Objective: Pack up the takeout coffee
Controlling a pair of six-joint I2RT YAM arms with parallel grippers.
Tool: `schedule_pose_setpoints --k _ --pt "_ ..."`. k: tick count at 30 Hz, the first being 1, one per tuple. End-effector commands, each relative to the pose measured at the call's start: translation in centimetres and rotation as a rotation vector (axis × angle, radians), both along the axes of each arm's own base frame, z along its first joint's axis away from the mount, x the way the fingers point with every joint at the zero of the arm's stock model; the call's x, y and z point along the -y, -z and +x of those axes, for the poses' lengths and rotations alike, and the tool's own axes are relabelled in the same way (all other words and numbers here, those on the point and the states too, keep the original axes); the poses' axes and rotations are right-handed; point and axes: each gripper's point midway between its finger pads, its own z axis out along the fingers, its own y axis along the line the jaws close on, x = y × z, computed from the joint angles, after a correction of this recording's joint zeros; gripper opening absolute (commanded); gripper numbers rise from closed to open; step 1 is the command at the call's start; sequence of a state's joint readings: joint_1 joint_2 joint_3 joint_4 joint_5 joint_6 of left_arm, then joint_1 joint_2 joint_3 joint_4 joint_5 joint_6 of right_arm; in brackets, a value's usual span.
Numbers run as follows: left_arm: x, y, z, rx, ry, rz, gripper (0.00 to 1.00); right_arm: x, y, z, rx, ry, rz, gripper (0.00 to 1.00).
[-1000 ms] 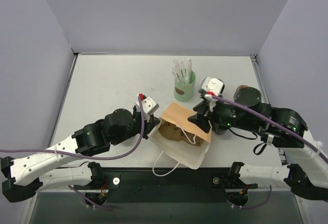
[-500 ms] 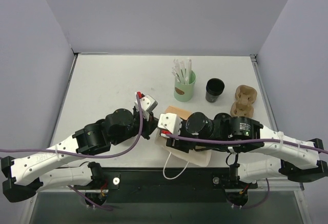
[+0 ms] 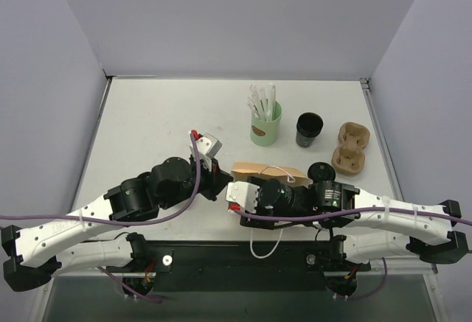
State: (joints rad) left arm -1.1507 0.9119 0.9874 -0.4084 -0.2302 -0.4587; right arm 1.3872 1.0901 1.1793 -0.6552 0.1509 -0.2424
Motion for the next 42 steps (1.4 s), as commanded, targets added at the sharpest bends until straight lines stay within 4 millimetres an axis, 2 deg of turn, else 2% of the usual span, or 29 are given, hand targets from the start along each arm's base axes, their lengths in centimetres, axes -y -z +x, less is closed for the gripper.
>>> schedule_pose_setpoints --k 1,8,12,20,29,34,42 --pt "0.1 -1.4 -0.1 -0.016 -0.021 -0.076 0.00 -0.2 0.7 0.4 0.045 -0.016 -0.002 0.59" --pt "0.1 -0.9 -0.3 -0.044 -0.028 -0.073 0.00 -0.3 3.8 0.5 0.048 -0.051 -0.027 0.63" --pt "0.1 0.1 -0.3 -0.078 -0.042 -0.067 0.00 -1.2 4.3 1.7 0.101 -0.011 -0.003 0.63" --pt "0.1 1.0 -0.8 -0.124 -0.055 -0.057 0.00 -1.4 6.0 4.2 0.184 0.094 -0.009 0.61" --pt "-0.3 1.1 -1.1 -0.149 -0.066 -0.072 0.00 -1.8 7.9 5.0 0.198 0.125 -0.023 0.51" --pt "-0.7 1.0 -1.4 -0.160 -0.071 -0.086 0.00 -1.6 9.0 5.8 0.216 0.179 -0.040 0.43" --pt "-1.5 1.5 -1.5 -0.170 -0.089 -0.092 0.00 -1.4 8.5 5.9 0.211 0.216 -0.009 0.26"
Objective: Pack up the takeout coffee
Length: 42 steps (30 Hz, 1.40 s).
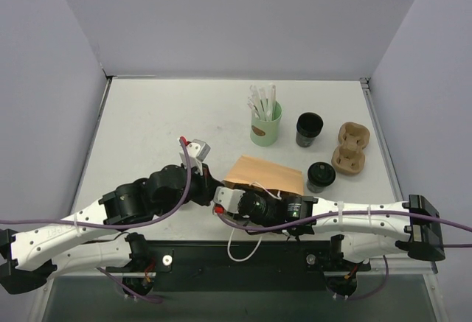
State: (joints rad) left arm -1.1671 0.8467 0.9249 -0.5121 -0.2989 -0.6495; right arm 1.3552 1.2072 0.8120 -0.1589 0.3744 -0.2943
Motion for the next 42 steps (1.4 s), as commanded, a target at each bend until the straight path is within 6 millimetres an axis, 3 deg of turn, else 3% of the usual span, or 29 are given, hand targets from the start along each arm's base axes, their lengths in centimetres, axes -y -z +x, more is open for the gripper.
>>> schedule_pose_setpoints --k 1,6,11,16,21,26,29,30,35,39,42 --pt "0.7 -1.4 -0.6 -0.011 0.019 -0.084 0.00 0.0 -0.8 0.5 0.017 0.043 0.053 0.26" --pt "0.3 -1.5 -0.6 -0.002 0.014 -0.079 0.00 -0.6 -2.5 -0.7 -0.020 -0.034 0.141 0.42" --pt "0.2 -1.2 -0.7 -0.011 0.014 -0.075 0.00 -0.8 -2.1 -2.4 -0.086 -0.118 0.156 0.55" --pt "0.1 -1.0 -0.8 -0.015 0.014 -0.077 0.00 -1.1 -1.3 -2.6 -0.085 -0.136 0.142 0.59" --pt "-0.4 -1.0 -1.0 -0.037 0.000 -0.074 0.00 -1.1 0.3 -1.3 -0.030 -0.079 0.106 0.57" --pt "-0.4 -0.9 -1.3 -0.074 -0.008 -0.088 0.00 -0.6 0.5 0.3 0.064 0.004 0.109 0.58" --pt "-0.4 -1.0 -1.4 -0.081 -0.009 -0.095 0.00 0.2 0.1 1.3 0.135 0.072 0.100 0.50" --pt "-0.5 -0.9 -1.4 -0.083 -0.009 -0.091 0.00 0.5 -0.1 1.7 0.157 0.094 0.094 0.37" --pt "-0.6 -1.3 -1.4 -0.082 -0.016 -0.097 0.00 0.2 -0.7 1.9 0.172 0.107 0.119 0.07" --pt "-1.1 -0.9 -1.1 -0.075 -0.033 -0.063 0.00 -0.5 -2.0 1.8 0.158 0.109 0.145 0.00" --pt "-1.6 -0.9 -0.8 -0.041 -0.031 -0.022 0.00 -1.3 -4.5 1.5 0.131 0.101 0.190 0.00"
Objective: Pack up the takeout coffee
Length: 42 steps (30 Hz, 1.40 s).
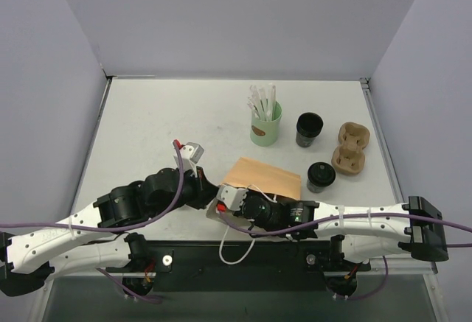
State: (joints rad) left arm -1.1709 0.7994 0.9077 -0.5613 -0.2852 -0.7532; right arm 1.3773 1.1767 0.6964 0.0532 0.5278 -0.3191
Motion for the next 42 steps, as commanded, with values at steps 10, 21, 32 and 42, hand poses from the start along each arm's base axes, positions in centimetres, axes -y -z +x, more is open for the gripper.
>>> schedule_pose_setpoints --k 10,21,32,42 --pt "-0.7 -2.3 0.9 0.122 0.021 0.057 0.00 0.2 -4.9 -1.0 -0.132 0.003 -0.082 0.00" --pt "-0.9 -3.5 0.7 0.157 0.032 0.015 0.00 0.4 -4.7 -1.4 -0.205 -0.041 -0.176 0.00" --pt "-0.7 -3.7 0.3 0.160 0.059 -0.003 0.00 0.0 -2.5 0.6 -0.263 -0.060 -0.184 0.00" --pt "-0.9 -3.3 0.3 0.133 0.041 0.019 0.00 -1.1 -5.5 1.9 -0.207 -0.062 -0.088 0.00"
